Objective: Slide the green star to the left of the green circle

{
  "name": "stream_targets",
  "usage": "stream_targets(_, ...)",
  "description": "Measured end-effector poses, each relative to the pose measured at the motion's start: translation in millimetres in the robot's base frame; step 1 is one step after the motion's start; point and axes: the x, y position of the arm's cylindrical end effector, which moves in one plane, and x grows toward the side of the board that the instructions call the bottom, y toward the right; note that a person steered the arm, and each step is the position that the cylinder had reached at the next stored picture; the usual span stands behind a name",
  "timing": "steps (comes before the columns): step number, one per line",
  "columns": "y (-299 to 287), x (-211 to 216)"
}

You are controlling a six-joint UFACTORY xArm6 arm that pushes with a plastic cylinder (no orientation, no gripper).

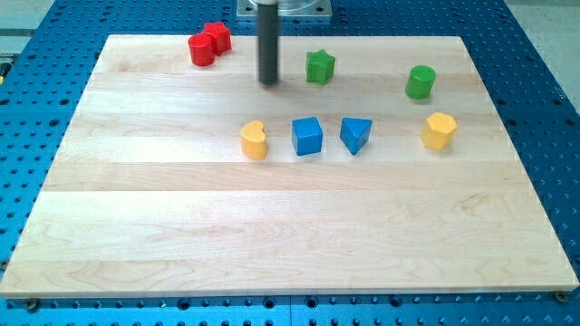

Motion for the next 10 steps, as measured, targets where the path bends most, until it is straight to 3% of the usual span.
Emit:
stream_targets(1,68,-22)
stream_targets(3,137,-3)
stream_targets(4,123,0)
stream_targets(5,105,49)
stream_targets(6,37,29)
stream_targets(7,113,-8)
stream_targets(10,155,25)
